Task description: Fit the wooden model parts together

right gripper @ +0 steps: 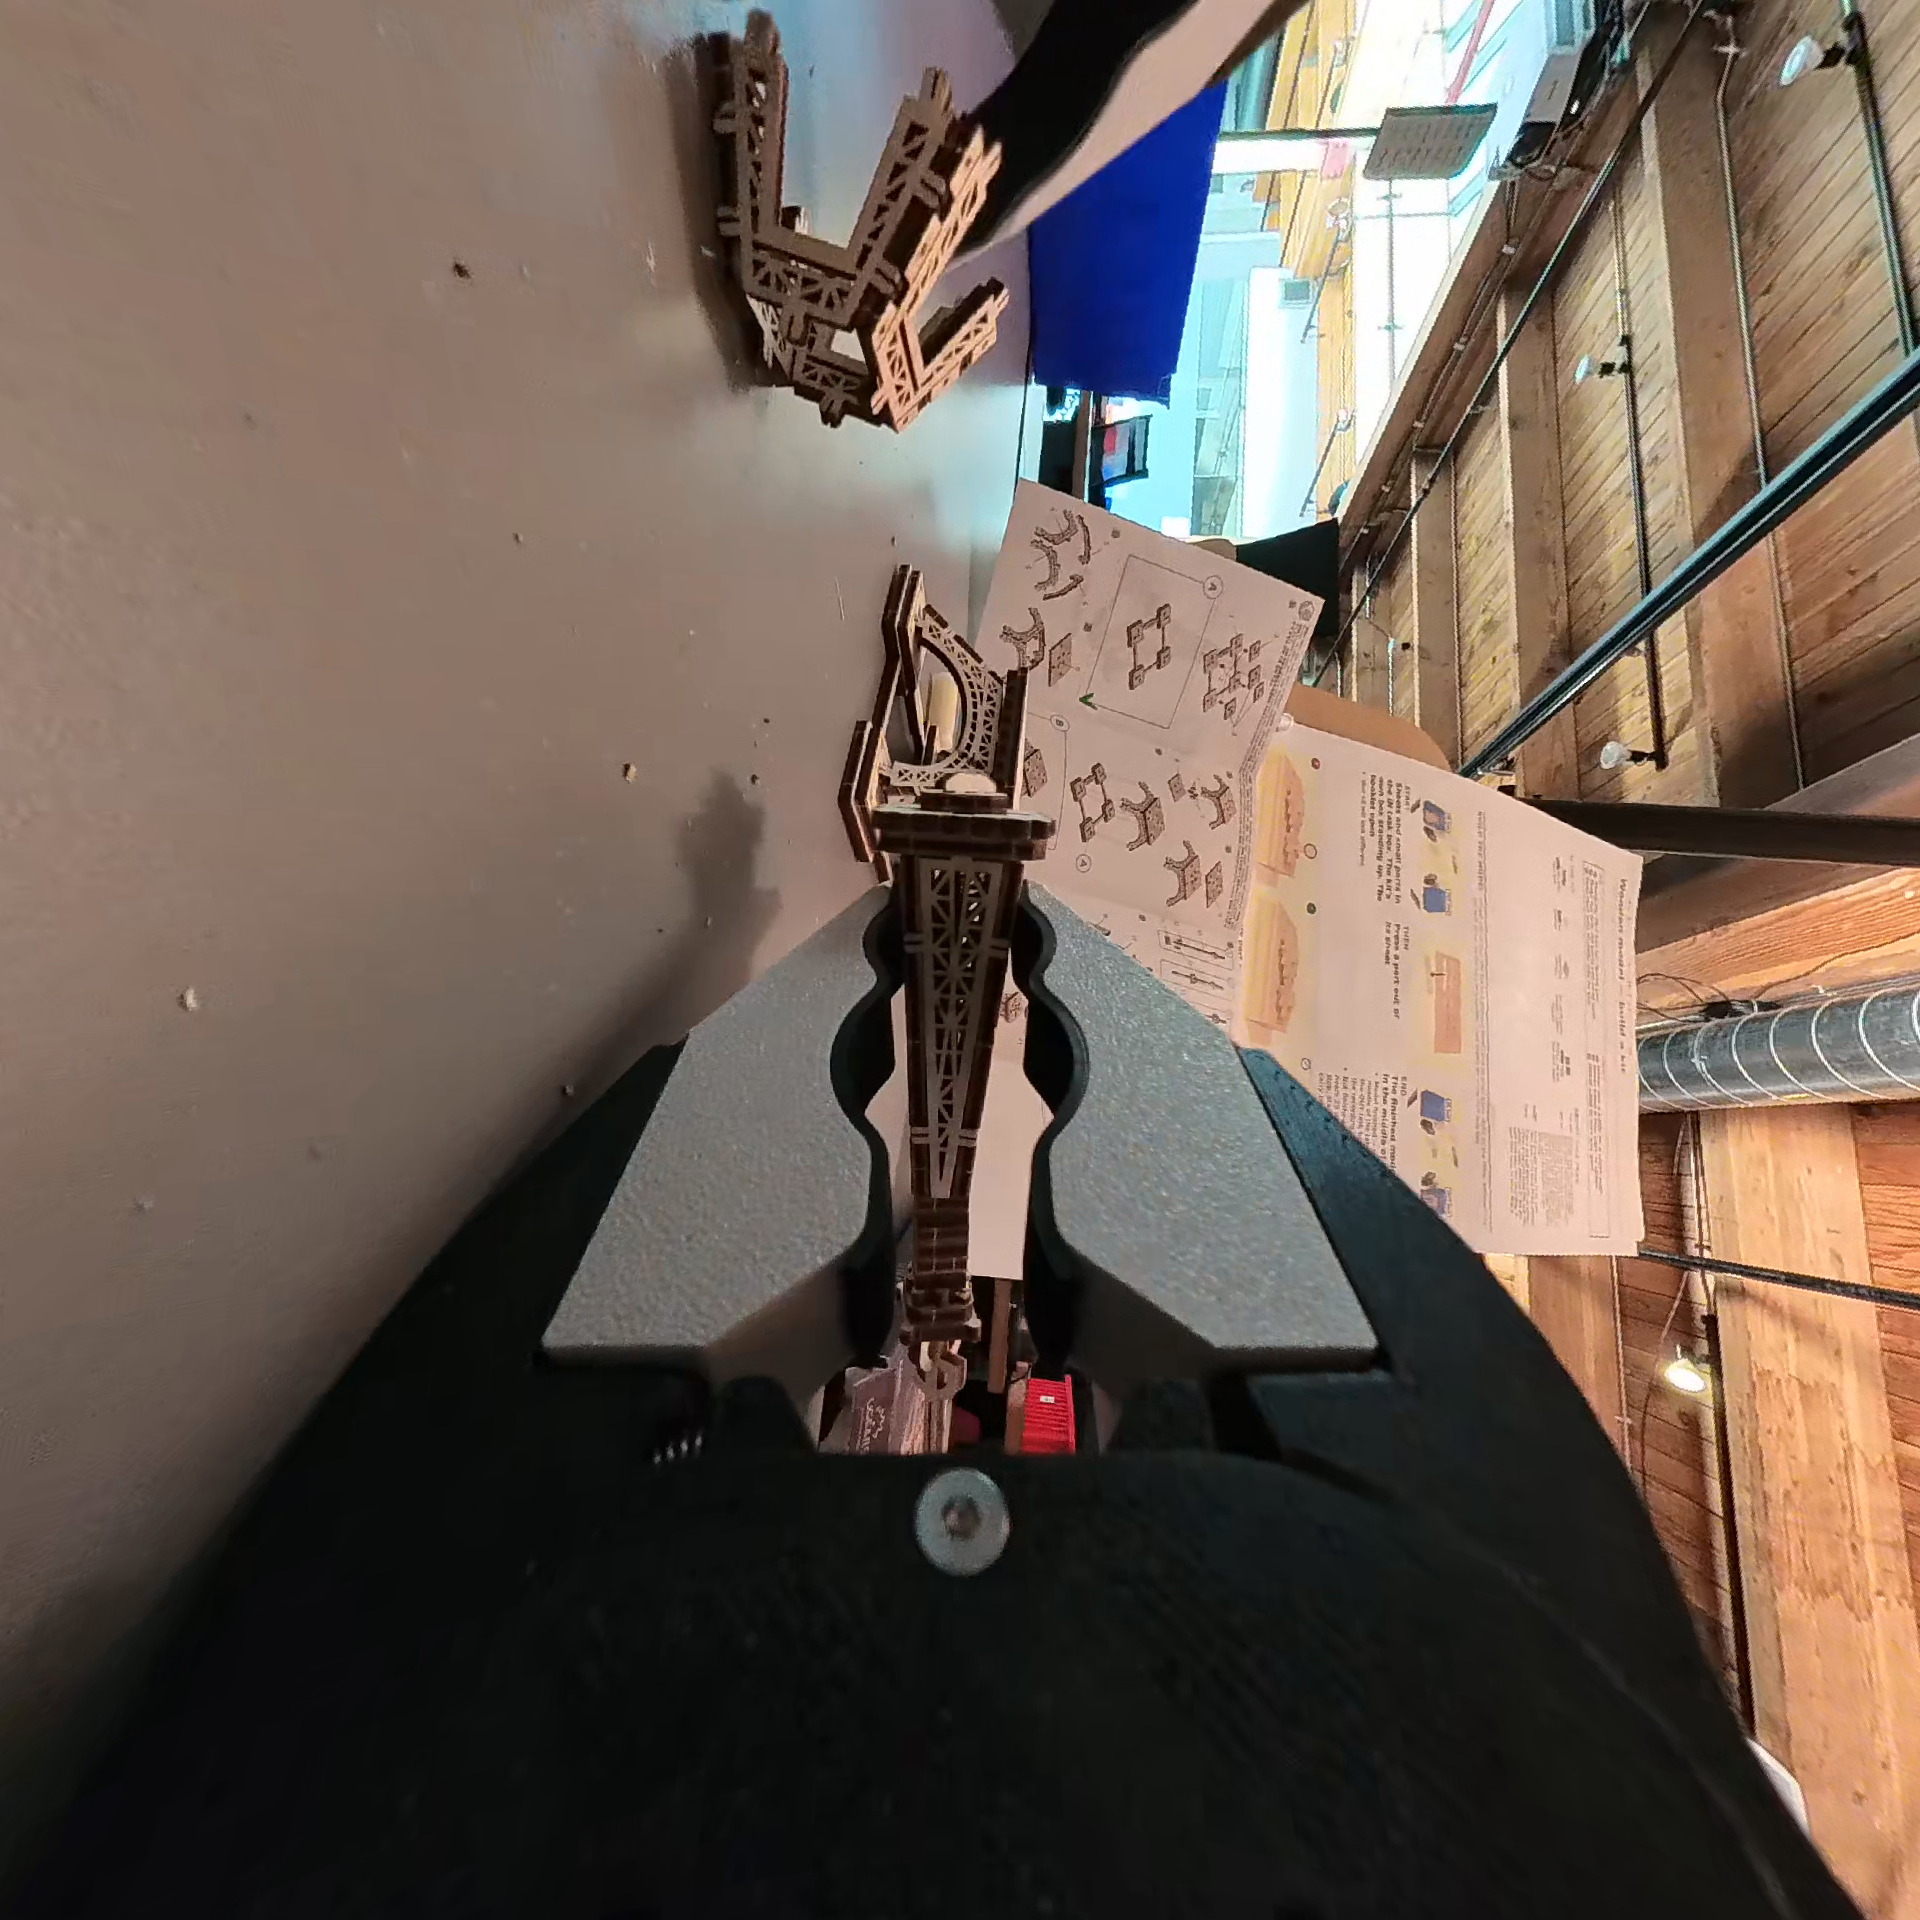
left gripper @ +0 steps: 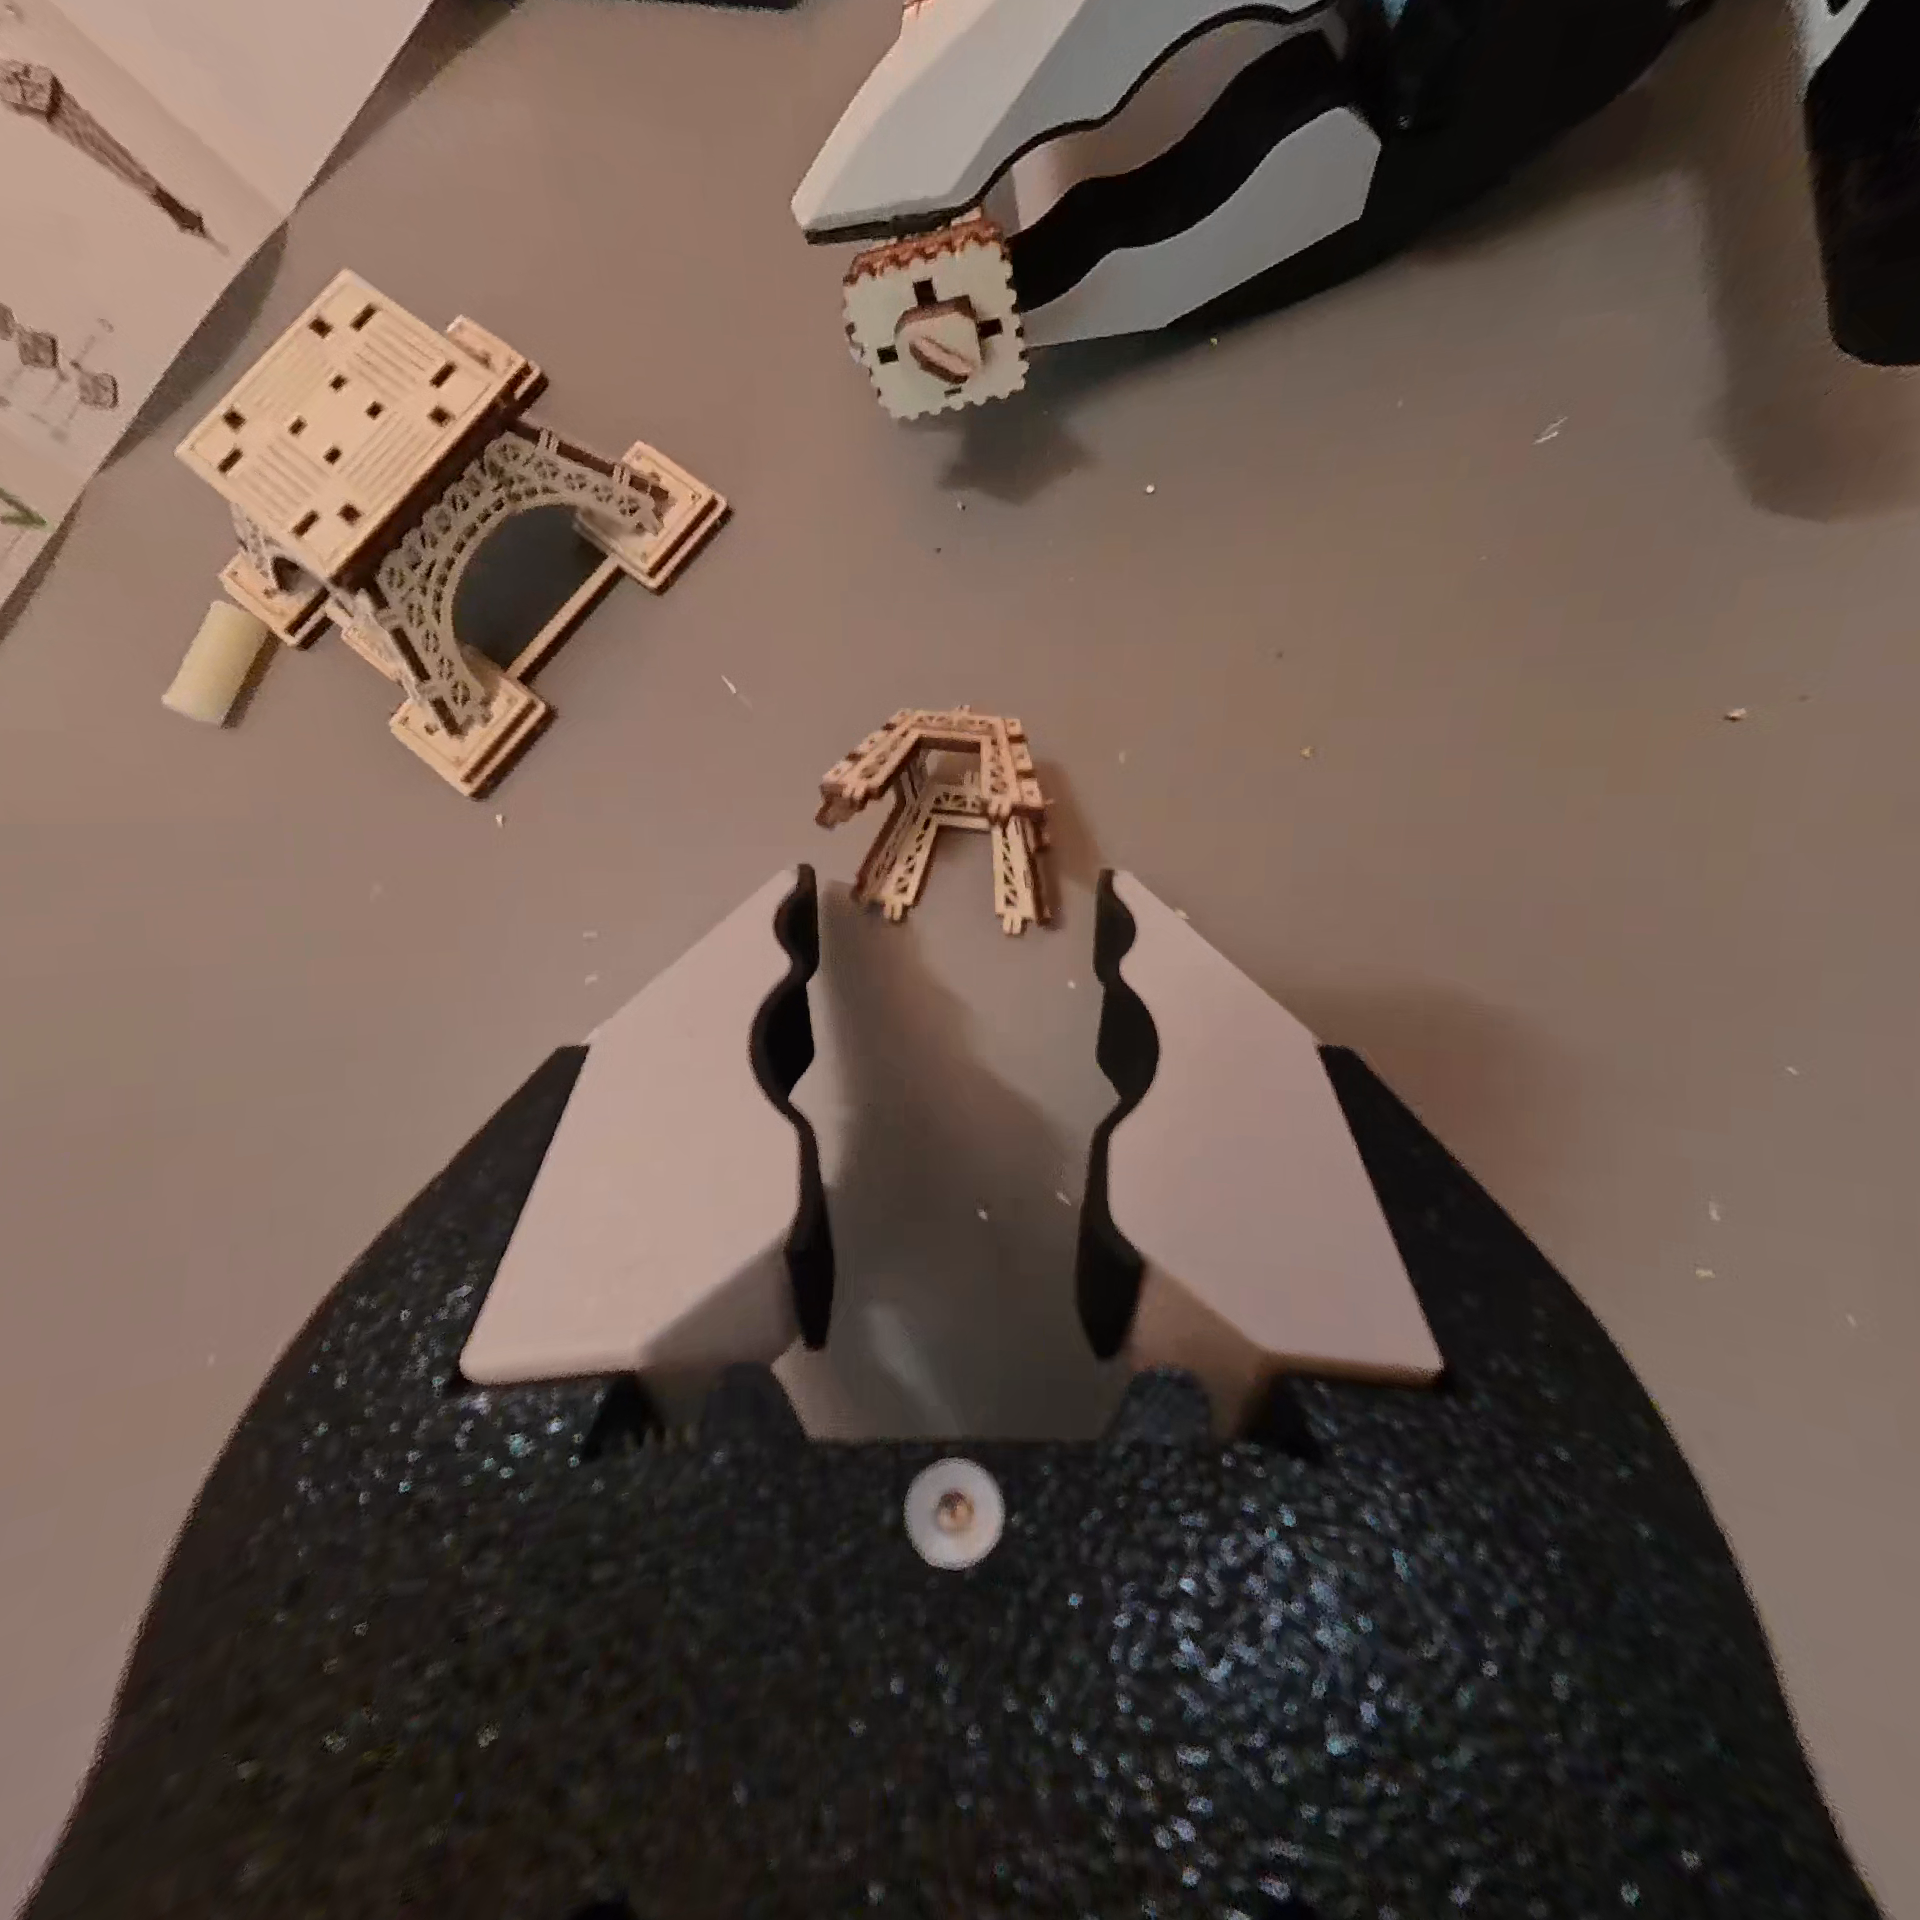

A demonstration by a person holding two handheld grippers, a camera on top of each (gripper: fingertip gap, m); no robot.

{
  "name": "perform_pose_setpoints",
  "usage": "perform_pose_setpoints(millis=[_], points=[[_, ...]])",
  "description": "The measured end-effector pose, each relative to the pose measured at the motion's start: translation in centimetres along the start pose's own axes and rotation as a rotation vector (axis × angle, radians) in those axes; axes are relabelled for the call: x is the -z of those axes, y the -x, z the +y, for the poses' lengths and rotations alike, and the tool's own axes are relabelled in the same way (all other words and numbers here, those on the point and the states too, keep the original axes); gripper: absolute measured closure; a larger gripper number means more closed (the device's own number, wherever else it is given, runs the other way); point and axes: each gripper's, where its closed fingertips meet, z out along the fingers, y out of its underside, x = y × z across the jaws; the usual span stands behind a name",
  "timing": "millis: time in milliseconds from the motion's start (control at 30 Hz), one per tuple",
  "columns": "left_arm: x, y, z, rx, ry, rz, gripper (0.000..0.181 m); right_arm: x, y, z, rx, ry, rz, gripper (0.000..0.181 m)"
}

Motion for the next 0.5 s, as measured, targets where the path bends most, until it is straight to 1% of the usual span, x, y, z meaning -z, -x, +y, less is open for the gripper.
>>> perform_pose_setpoints(millis=[100, 200, 333, 500], points=[[-0.3, 0.1, -0.7, -0.011, -0.021, 0.016, 0.132, 0.0, -0.1, -0.1, 0.004, 0.001, 0.006, 0.164], [-0.7, 0.2, -1.4, 0.012, -0.048, 0.053, 0.14, 0.0, -0.3, -0.2, 0.013, 0.003, 0.022, 0.164], [-1.2, -0.1, -2.0, 0.036, -0.069, 0.088, 0.141, -0.1, -0.3, -0.3, 0.005, 0.01, 0.017, 0.164], [-1.1, 0.0, -2.6, 0.059, -0.106, 0.078, 0.141, -0.2, -0.3, -0.5, -0.002, 0.016, 0.011, 0.164]])
